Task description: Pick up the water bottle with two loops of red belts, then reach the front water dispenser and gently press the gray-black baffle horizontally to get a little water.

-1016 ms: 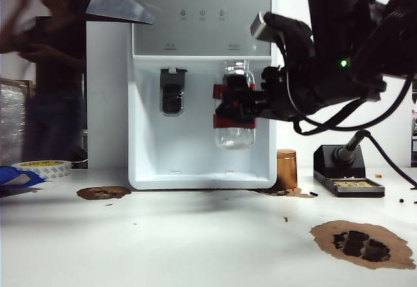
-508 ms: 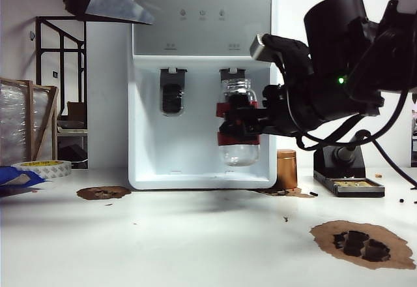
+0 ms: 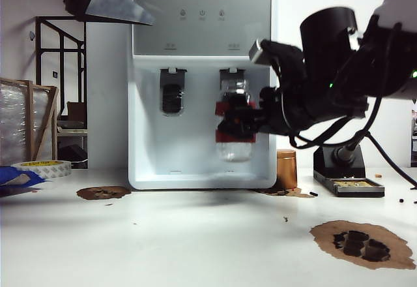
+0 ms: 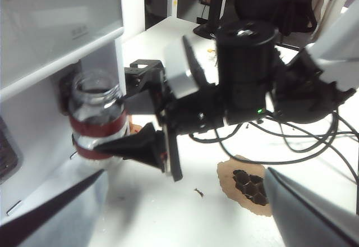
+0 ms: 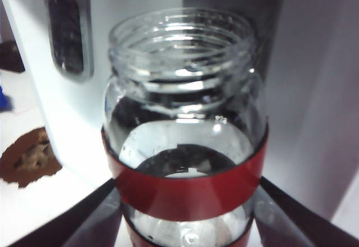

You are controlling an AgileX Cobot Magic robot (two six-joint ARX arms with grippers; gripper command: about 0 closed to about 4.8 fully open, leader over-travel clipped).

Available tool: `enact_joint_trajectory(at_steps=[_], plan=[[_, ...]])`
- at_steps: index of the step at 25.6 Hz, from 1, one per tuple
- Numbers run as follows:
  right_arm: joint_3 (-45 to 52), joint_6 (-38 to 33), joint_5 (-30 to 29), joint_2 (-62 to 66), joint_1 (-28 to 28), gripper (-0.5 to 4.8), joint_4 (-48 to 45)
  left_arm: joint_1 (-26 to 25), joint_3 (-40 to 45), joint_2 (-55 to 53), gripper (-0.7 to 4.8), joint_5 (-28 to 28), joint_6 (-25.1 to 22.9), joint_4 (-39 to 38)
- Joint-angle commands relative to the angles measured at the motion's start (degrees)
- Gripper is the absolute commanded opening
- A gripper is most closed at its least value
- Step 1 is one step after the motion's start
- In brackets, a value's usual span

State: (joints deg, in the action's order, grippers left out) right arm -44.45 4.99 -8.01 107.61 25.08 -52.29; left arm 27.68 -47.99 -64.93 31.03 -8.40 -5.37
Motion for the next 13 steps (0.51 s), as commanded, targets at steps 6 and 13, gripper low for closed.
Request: enact_joint_trajectory(at_steps=[6,13], plan=[[-0.92,-0.39,0.22,0.39,-0.15,0.84,-1.6,0.07,-0.31,0.28,4.79,0.2,-0.42,0.52],[-1.31,-0.39,0.39,0.44,-0.15,0.84,-2.49,0.07,-0.31,0.28,4.79,0.2,-0.46,0.46]])
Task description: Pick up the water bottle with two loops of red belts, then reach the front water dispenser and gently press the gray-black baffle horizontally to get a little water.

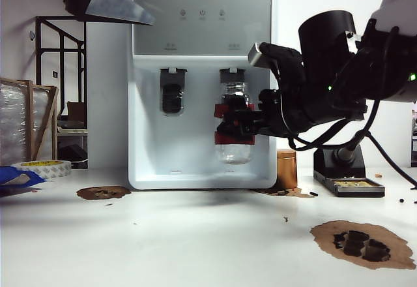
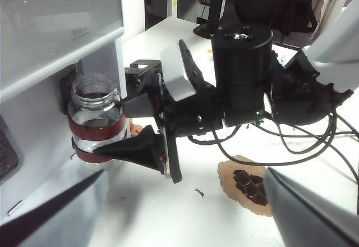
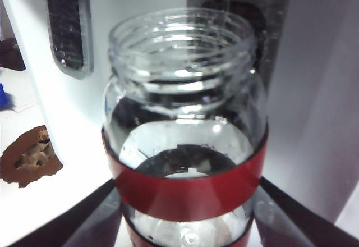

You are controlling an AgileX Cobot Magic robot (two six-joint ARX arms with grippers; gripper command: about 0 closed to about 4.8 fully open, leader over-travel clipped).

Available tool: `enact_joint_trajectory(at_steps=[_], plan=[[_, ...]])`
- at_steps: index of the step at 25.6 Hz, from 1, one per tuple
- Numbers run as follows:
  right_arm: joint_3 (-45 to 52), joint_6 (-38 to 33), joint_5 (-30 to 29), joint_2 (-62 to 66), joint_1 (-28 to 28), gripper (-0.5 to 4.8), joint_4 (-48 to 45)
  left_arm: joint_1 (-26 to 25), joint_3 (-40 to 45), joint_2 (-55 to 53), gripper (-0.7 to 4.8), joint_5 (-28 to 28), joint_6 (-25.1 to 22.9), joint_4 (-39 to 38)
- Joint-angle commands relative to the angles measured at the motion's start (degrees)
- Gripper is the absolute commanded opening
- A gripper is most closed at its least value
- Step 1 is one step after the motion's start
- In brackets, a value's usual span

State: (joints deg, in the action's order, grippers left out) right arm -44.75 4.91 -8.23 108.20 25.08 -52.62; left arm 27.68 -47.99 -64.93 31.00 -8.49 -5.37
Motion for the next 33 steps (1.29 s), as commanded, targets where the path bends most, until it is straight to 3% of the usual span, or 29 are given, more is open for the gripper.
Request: enact_joint_trajectory(at_steps=[1,25,33], plan=[[-1.36,-0.26,0.59,-0.13,-0.15,0.84,-1.75,0.07,-0.31,0.28,4.79,0.22,-0.37,0.46],[-3.37,0.28,0.94,-0.22,-0.28,0.84,1.05,-0.04,-0.31,0.28,4.79,-1.81,-1.81,0.02],[-3.08,-0.09,-0.83,-2.73,-0.26,0.84,4.02,-3.43,-0.31,0.28,4.79,-1.77,-1.84,-0.87]])
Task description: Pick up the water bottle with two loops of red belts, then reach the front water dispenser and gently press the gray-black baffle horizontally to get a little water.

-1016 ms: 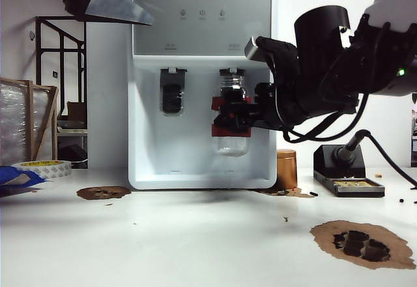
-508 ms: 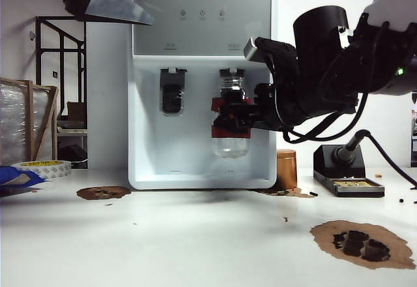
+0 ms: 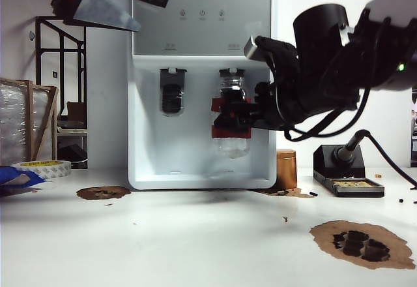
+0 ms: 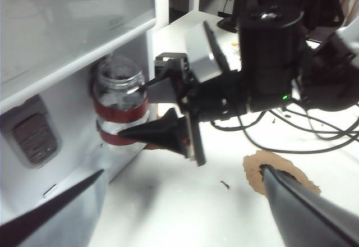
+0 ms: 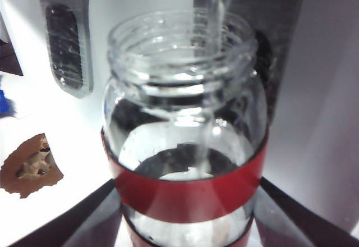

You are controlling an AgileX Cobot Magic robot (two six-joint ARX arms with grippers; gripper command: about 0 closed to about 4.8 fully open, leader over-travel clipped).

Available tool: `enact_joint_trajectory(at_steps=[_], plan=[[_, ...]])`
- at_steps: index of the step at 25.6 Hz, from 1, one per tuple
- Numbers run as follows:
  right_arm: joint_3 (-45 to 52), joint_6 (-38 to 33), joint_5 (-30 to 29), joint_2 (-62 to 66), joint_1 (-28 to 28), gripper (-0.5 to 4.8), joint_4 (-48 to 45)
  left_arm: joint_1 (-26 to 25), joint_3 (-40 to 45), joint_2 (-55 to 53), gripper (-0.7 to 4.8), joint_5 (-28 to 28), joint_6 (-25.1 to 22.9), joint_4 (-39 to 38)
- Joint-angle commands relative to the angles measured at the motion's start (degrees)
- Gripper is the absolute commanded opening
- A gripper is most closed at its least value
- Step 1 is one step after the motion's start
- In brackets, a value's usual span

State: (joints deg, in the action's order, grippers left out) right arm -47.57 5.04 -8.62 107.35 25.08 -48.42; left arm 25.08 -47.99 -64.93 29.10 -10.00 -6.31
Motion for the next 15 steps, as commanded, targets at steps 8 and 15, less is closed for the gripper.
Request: enact_joint_trajectory(at_steps=[8,15], plan=[[2.45,0.02,-2.19,-4.37,-0.07,0.84,1.57,-1.01,-0.31,0.26,4.79,0.39,-0.33,0.9],[7.06,0.17,-1.92,-6.84,-0.07,0.83,-1.84,-1.01,-0.31,0.24,4.79,0.44,-0.33,1.81]])
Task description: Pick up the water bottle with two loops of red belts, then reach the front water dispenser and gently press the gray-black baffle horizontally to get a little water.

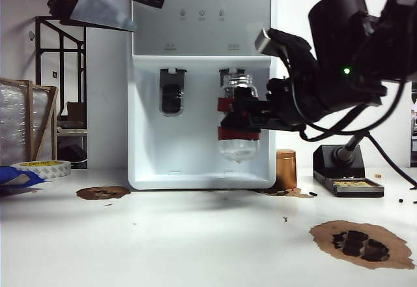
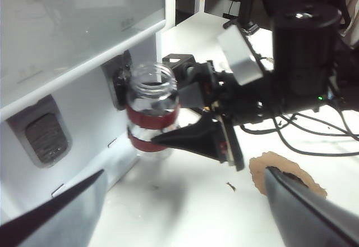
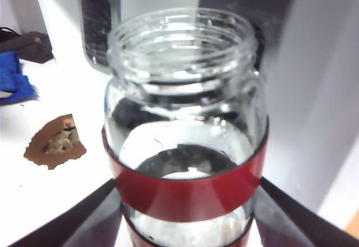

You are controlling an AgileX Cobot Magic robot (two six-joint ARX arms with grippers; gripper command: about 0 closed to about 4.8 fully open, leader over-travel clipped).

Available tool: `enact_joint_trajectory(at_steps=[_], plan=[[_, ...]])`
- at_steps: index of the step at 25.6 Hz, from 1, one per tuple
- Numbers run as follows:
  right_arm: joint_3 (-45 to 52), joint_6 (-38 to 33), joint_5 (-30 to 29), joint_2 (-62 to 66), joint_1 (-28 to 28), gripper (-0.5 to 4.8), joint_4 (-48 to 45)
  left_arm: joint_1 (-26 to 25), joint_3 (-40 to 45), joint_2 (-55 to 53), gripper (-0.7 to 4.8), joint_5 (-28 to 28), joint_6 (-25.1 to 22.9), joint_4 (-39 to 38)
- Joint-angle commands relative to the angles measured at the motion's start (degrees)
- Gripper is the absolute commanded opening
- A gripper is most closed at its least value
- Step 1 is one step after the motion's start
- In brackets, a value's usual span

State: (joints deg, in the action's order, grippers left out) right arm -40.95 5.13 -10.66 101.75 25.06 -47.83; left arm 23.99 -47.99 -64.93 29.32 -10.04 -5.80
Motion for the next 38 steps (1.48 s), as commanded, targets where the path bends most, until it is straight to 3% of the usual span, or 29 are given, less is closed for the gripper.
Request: enact_joint_trajectory(at_steps=[1,8,13,22,29,38], plan=[[0.83,0.11,0.11,-1.55,-0.04,0.83,-2.47,0.09,-0.31,0.24,4.79,0.22,-0.28,1.42],[4.76,0.09,0.13,-4.74,0.31,0.84,-3.17,0.09,-0.31,0.24,4.79,0.22,-0.28,1.53],[10.88,-1.95,-0.28,-7.48,1.2,0.83,-10.45,0.09,-0.31,0.24,4.79,0.24,-0.26,1.75],[17.35,-3.82,-2.89,-7.74,7.19,0.84,-18.14,0.24,-0.31,0.24,4.79,0.44,-0.26,1.66],[17.51,-2.45,-5.95,-7.74,13.31,0.84,-18.32,0.24,-0.31,0.26,4.79,0.46,-0.26,1.4],[17.57,-0.15,-10.03,-7.63,13.55,0.84,-14.78,0.26,-0.31,0.26,4.79,0.55,-0.24,1.14]])
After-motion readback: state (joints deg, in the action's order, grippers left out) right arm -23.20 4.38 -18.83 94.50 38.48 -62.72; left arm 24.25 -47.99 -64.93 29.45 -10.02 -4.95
